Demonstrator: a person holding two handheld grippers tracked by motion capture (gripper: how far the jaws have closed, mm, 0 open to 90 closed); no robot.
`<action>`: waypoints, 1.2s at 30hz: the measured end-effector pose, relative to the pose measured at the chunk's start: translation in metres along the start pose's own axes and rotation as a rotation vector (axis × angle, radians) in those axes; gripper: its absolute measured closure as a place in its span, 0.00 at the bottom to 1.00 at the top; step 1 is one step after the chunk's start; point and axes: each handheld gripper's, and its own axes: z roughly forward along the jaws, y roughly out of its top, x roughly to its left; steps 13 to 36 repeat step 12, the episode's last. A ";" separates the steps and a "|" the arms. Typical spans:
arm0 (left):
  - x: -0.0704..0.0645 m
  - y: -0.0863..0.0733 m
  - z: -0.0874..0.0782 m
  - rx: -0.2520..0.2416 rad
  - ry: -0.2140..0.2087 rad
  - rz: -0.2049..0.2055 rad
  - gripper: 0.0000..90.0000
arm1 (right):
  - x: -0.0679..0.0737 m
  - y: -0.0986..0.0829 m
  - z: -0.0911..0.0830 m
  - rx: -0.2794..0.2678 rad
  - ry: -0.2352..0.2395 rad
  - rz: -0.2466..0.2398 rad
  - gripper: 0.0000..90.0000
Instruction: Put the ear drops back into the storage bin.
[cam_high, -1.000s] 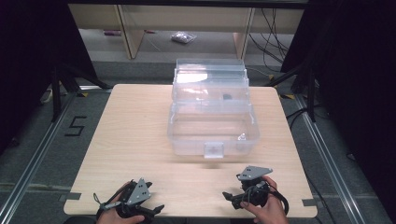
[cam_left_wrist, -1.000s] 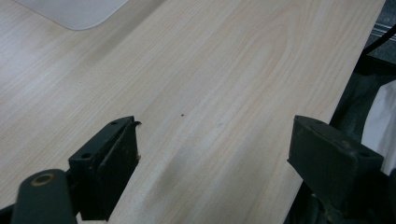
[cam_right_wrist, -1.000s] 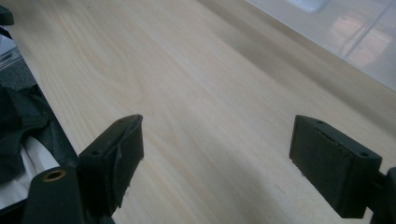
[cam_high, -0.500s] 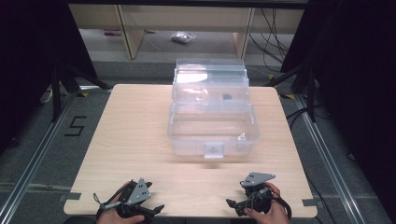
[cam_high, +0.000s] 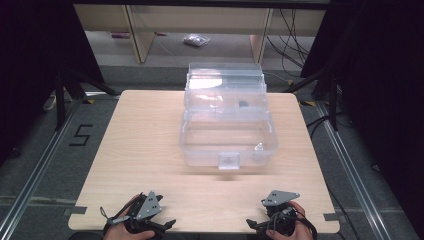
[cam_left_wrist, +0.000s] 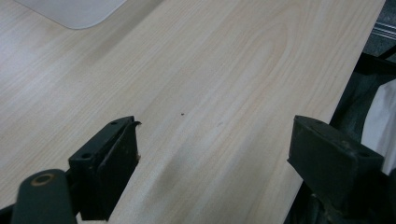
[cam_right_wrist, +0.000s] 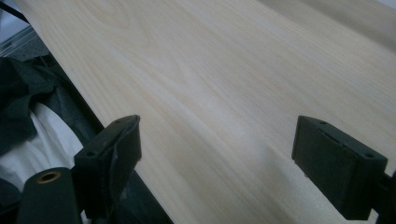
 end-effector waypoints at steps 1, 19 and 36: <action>0.000 0.000 0.000 -0.002 -0.002 0.009 0.17 | 0.001 -0.001 0.001 -0.020 -0.013 0.003 0.18; 0.001 0.000 0.000 0.002 0.001 0.028 0.17 | 0.005 -0.003 -0.001 0.013 0.000 -0.019 0.18; 0.001 0.000 0.000 0.002 0.001 0.028 0.17 | 0.005 -0.003 -0.001 0.013 0.000 -0.019 0.18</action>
